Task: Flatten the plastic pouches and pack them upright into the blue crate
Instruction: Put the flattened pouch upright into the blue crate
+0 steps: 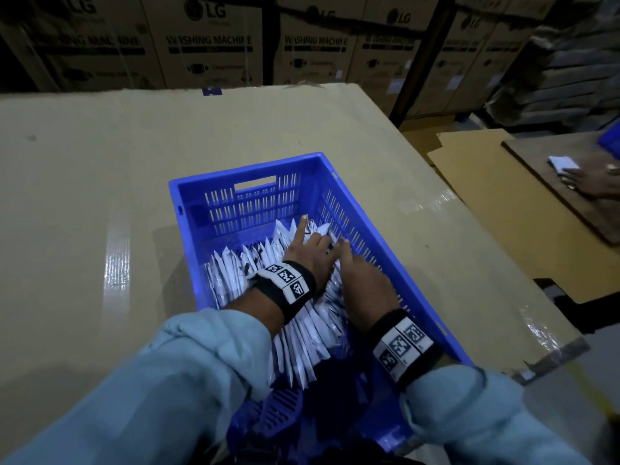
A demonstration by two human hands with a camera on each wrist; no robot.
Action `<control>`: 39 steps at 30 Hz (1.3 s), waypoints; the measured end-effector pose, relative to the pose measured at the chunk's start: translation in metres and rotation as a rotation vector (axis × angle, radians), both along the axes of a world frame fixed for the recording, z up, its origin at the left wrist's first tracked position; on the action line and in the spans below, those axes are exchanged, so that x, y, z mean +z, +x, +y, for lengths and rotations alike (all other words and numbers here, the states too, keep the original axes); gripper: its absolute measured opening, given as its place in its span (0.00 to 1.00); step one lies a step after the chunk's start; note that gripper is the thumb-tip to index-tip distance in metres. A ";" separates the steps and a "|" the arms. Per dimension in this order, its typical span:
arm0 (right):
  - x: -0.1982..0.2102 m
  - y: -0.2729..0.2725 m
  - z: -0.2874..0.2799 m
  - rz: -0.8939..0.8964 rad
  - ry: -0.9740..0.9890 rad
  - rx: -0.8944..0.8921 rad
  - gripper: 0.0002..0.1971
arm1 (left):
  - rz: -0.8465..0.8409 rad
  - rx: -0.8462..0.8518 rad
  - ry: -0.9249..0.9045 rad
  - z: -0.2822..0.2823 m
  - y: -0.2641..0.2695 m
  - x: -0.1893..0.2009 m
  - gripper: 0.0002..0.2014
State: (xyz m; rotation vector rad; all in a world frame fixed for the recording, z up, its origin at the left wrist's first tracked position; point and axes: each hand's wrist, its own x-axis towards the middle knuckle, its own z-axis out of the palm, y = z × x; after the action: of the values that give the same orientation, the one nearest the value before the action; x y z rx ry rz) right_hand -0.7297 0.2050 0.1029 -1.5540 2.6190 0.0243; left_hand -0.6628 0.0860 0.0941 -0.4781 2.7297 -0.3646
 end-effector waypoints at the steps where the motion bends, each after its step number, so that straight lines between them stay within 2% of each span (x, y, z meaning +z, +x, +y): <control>1: -0.002 -0.001 0.000 -0.030 0.037 -0.008 0.35 | 0.013 0.003 -0.002 0.002 0.000 -0.001 0.51; 3: -0.003 -0.004 0.001 -0.030 0.137 -0.009 0.34 | 0.039 0.012 -0.014 0.002 0.000 0.000 0.41; 4: -0.002 -0.006 0.001 -0.013 0.163 0.000 0.33 | 0.039 0.016 -0.017 0.001 0.001 0.001 0.40; 7: 0.004 -0.003 -0.002 0.049 0.191 0.000 0.30 | 0.025 0.014 -0.020 -0.002 -0.001 0.000 0.46; 10: 0.011 0.003 -0.006 0.113 0.258 0.018 0.22 | -0.019 0.000 -0.013 -0.003 -0.005 0.005 0.53; 17: 0.017 0.010 -0.005 0.149 0.283 -0.006 0.16 | -0.042 -0.013 -0.009 -0.002 -0.006 0.013 0.53; 21: 0.027 0.010 -0.002 0.101 0.252 -0.024 0.11 | -0.047 0.062 0.145 0.000 -0.004 0.033 0.50; 24: 0.035 0.009 0.001 0.034 0.182 -0.047 0.12 | 0.217 0.169 0.346 0.001 0.016 0.067 0.45; 27: 0.048 0.021 0.002 -0.129 0.075 -0.091 0.20 | 0.576 0.260 0.450 -0.005 0.050 0.095 0.35; 30: 0.071 0.050 0.002 -0.129 -0.034 0.059 0.19 | 0.843 0.342 0.514 -0.011 0.092 0.107 0.29; 34: 0.108 0.107 0.012 -0.079 -0.154 0.271 0.14 | 1.091 0.462 0.570 0.000 0.155 0.117 0.26; 39: 0.130 0.186 0.025 -0.188 -0.306 0.423 0.10 | 1.303 0.535 0.625 0.038 0.248 0.118 0.28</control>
State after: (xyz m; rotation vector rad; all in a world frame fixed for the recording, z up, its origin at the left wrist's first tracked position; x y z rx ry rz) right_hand -0.5435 0.2301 0.2328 -2.0672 2.1855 -0.4859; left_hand -0.4148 0.1236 0.2119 -1.5886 3.2861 1.3380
